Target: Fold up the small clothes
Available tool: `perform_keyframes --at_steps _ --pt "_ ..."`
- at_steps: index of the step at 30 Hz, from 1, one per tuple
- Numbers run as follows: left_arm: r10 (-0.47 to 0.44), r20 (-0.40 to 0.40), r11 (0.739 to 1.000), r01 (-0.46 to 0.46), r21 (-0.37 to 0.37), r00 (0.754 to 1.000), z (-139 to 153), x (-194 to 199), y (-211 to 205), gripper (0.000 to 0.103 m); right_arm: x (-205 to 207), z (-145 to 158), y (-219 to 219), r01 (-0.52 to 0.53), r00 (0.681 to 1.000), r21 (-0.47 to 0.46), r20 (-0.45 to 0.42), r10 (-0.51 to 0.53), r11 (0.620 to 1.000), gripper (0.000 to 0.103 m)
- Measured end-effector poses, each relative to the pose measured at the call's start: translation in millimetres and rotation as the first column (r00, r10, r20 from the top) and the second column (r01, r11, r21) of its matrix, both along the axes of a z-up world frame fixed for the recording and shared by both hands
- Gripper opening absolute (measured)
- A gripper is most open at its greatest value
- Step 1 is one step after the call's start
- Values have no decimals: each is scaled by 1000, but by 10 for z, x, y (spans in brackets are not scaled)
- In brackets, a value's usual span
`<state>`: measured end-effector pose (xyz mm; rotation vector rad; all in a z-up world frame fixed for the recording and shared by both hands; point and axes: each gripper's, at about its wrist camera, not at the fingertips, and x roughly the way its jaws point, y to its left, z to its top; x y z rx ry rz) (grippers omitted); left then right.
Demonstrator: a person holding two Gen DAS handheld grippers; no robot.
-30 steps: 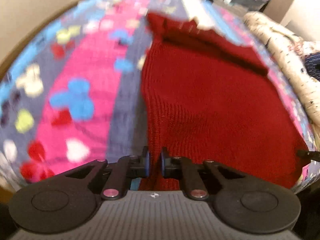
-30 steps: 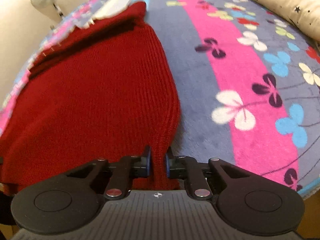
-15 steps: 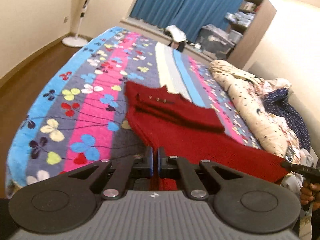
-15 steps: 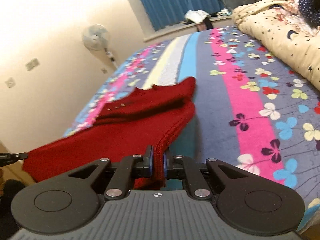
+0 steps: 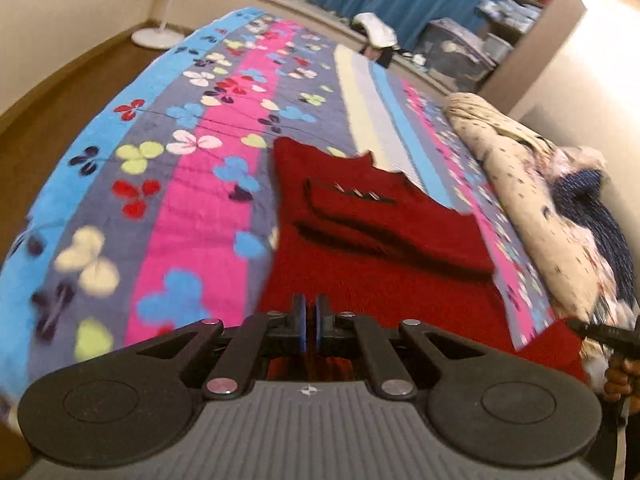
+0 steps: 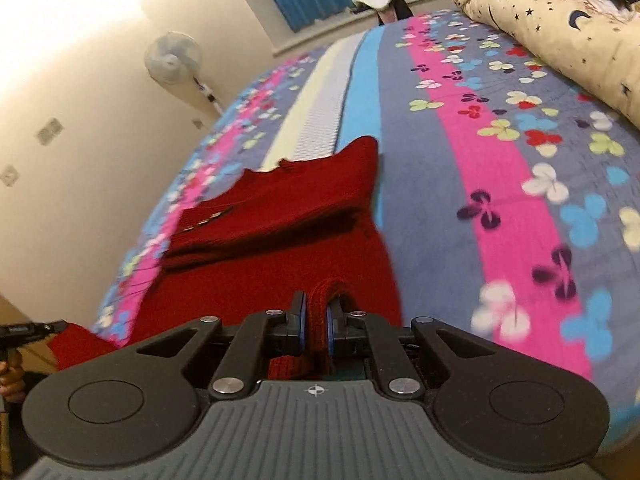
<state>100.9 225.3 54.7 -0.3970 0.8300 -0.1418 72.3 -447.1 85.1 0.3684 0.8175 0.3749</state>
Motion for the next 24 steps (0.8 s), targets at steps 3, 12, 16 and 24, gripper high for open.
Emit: perform_keyframes --at_steps 3,12,16,24 --pt "24 -91 999 -21 32 996 -275 635 99 4 584 -188 115 25 997 -32 -67 -27 999 10" --pt "177 -138 978 -190 -88 974 -489 899 606 7 1079 -683 -81 224 966 -4 -130 -223 974 35" --pt "125 -162 989 -135 -56 979 -519 920 577 16 1056 -693 -179 222 970 18 -110 -219 975 36" --pt "-77 -157 996 84 40 985 -583 1067 149 61 1102 -747 3 77 990 15 -121 -75 997 69"
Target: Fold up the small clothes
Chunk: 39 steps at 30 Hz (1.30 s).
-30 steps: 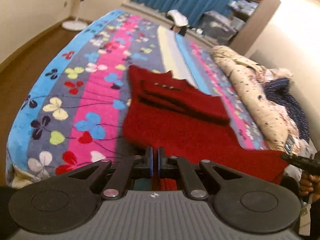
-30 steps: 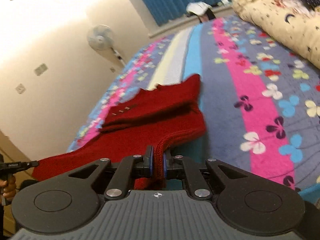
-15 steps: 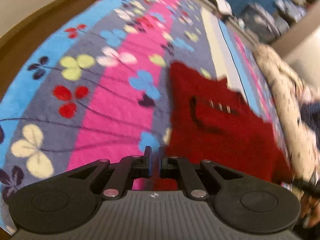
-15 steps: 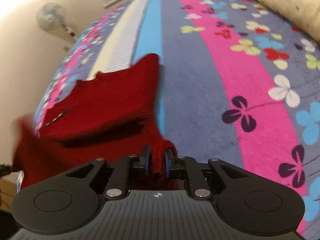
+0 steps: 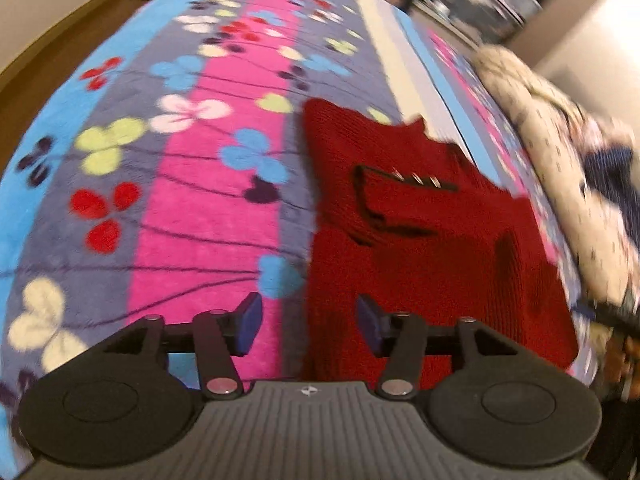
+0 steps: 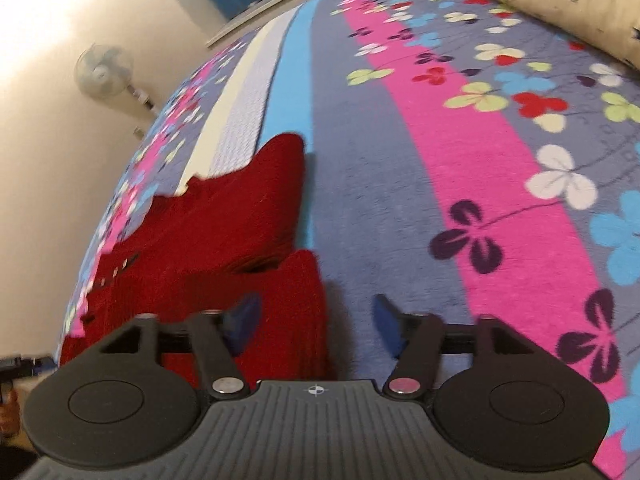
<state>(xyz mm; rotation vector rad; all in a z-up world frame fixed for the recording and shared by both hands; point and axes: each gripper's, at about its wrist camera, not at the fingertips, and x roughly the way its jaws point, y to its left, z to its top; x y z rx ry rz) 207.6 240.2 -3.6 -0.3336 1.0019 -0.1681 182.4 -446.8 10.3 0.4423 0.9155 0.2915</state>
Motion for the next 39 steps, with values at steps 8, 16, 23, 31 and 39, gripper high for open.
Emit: perform_keyframes --at_steps 8,16,23,31,39 --pt "-89 -33 989 93 113 995 -158 156 -302 63 96 -129 274 -99 994 -124 -57 92 987 44" --pt "-168 2 970 165 177 986 -93 139 -468 14 -3 83 264 -99 992 -89 75 106 991 13" --pt "-151 1 977 149 156 989 -54 157 -437 15 -3 112 299 -121 987 -133 88 133 984 14" --pt "-141 -22 971 143 192 990 -118 203 -489 17 81 -60 318 -120 993 -158 -15 119 980 33" --pt "-128 16 974 123 191 992 -68 166 -478 13 28 52 409 -135 987 -184 62 149 974 12"
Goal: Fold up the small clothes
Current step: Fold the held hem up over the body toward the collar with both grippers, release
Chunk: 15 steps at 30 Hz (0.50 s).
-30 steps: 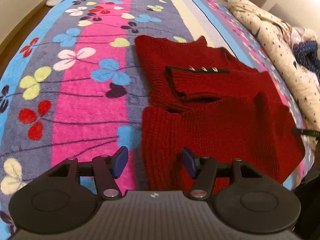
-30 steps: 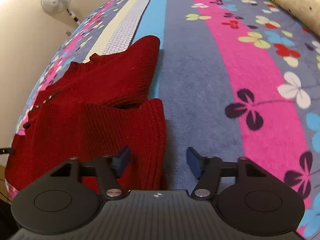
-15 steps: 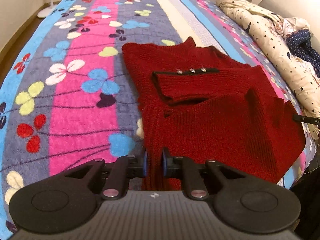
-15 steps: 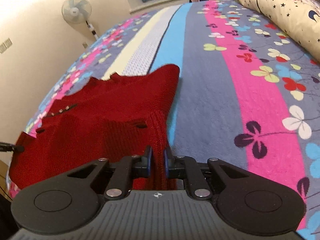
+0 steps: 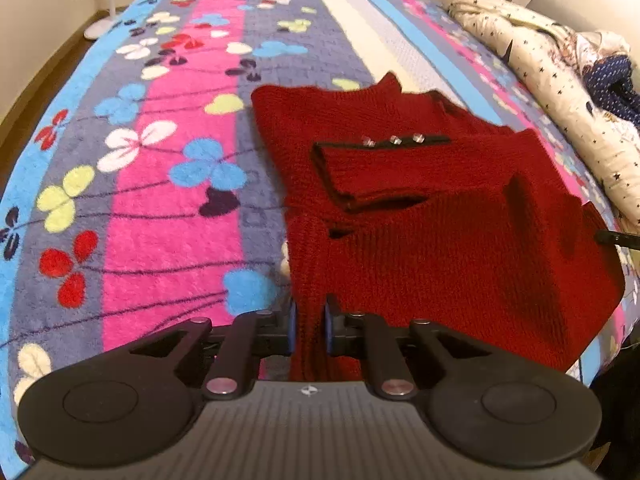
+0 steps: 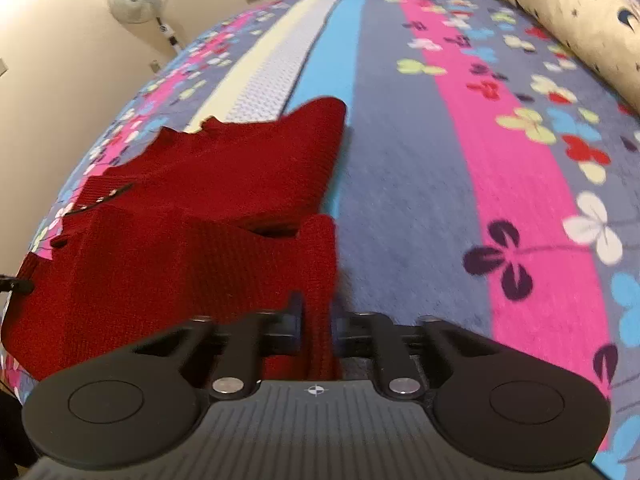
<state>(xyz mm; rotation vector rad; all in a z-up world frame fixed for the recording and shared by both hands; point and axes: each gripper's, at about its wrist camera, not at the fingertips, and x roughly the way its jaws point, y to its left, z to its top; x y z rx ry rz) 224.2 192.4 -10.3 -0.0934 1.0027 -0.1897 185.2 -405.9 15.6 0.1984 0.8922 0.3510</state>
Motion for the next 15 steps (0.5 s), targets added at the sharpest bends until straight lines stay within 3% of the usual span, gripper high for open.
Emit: perform_keyframes --at_steps 9,15 --pt "44 149 997 -33 -73 988 310 -177 79 12 -156 347 -242 39 980 218 182 -80 975 11" --pt "127 232 984 -93 -151 964 485 -212 248 11 -215 516 -335 55 949 279 285 -137 959 11"
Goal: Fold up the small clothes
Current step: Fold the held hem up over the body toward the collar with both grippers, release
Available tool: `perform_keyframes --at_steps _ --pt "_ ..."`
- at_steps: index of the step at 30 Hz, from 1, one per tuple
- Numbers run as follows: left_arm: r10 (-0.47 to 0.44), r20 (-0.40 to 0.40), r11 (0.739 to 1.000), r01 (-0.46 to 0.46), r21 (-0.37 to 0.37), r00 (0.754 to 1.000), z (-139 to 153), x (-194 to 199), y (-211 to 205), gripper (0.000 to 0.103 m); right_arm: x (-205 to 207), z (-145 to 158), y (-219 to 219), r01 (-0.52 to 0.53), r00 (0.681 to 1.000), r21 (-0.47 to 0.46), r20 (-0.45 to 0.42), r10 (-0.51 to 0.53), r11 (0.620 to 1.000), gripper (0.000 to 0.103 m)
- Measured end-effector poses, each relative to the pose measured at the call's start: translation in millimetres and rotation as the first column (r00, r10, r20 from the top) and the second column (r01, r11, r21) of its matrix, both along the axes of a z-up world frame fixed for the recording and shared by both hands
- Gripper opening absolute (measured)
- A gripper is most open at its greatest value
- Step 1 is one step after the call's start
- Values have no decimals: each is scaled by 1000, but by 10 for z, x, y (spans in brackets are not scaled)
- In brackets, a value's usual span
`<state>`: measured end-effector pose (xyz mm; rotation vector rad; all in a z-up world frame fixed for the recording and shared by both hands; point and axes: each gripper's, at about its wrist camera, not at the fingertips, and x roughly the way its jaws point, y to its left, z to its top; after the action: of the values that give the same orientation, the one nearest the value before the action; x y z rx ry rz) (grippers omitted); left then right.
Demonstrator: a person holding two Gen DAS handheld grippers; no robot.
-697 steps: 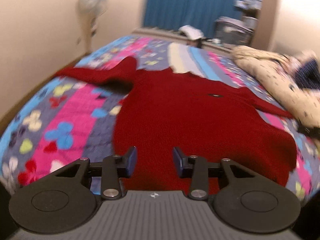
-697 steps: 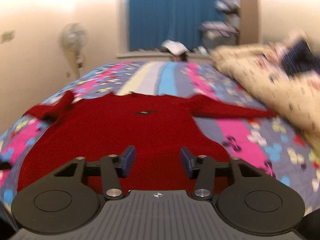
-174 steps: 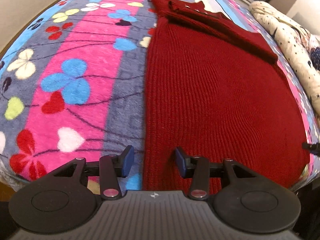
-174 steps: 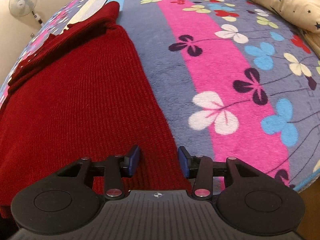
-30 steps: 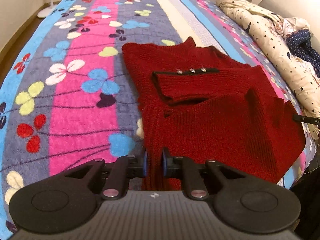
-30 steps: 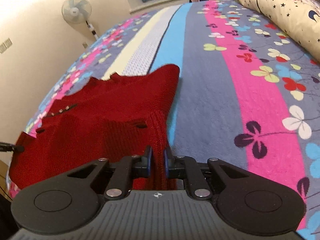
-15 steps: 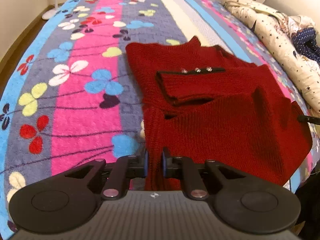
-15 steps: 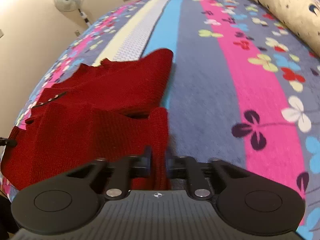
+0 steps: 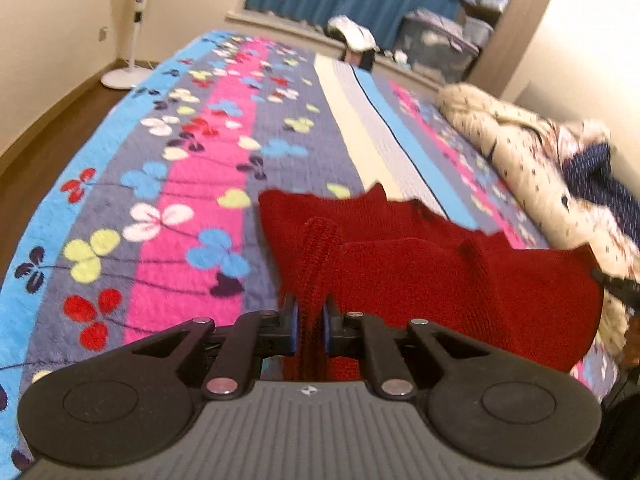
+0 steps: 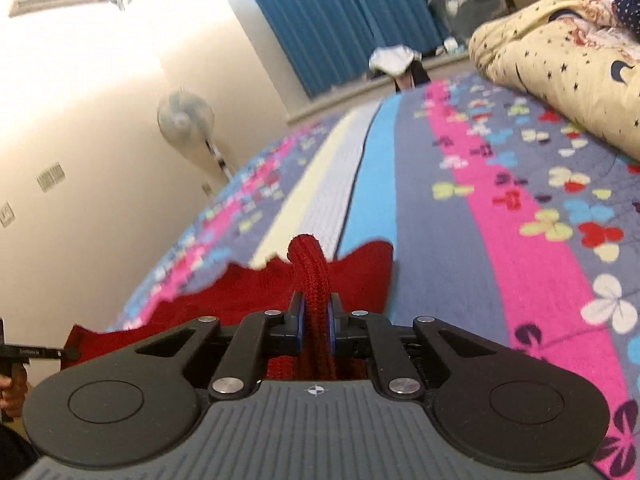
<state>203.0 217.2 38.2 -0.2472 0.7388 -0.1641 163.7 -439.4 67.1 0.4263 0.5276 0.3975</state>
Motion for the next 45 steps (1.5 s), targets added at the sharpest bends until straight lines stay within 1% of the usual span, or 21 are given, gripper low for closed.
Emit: perform_keyframes --at_steps 2,4,6,8,9,11,14,16,19,21,24,29,35,40,42,45 --pt "10 10 1000 -10 2 1000 18 15 9 12 29 -9 -9 23 1000 -9 -11 -23 1000 11" --pt "18 6 1000 -19 22 1000 10 46 -13 12 75 -34 8 35 999 -32 -32 -36 999 11" --pt "23 -16 999 -23 38 1000 -30 77 -23 12 129 -80 69 33 997 -91 -65 -39 995 11" --pt "31 -58 997 -27 67 998 -105 134 -55 11 185 -129 173 19 995 -168 -94 -35 986 11" --pt "36 -64 997 -31 75 997 -124 151 -66 11 187 -145 222 14 995 -183 -96 -32 983 11" --pt "43 -29 996 -41 75 999 -91 152 -79 11 197 -117 247 23 997 -181 -74 -37 983 11" --pt "62 34 996 -64 56 997 -8 140 -62 11 196 -62 196 64 997 -139 -41 -71 988 10" --pt "79 56 994 -83 73 995 11 163 -86 11 206 -26 179 84 996 -116 -10 -86 990 10" --pt "95 35 990 -98 100 995 -16 268 -131 11 252 0 215 88 996 -127 14 -87 988 10" --pt "98 29 988 -100 114 995 -39 331 -160 11 331 -22 248 92 996 -145 -2 -94 985 10" --pt "100 42 985 -105 135 994 -52 428 -194 11 428 -52 312 95 995 -171 -12 -98 981 10" --pt "126 42 981 -131 140 991 -100 613 -180 11 579 -88 310 138 990 -174 -16 -143 975 10" --pt "129 28 979 -132 154 991 -158 745 -199 11 690 -138 356 132 990 -204 -18 -139 970 10" --pt "136 35 979 -140 146 990 -165 780 -170 11 770 -160 382 139 989 -212 -18 -146 967 10" --pt "137 52 980 -143 137 989 -148 806 -151 11 781 -144 406 149 988 -217 3 -152 965 10" --pt "155 79 981 -163 103 985 -130 865 -100 11 784 -97 423 178 984 -207 51 -171 962 10"
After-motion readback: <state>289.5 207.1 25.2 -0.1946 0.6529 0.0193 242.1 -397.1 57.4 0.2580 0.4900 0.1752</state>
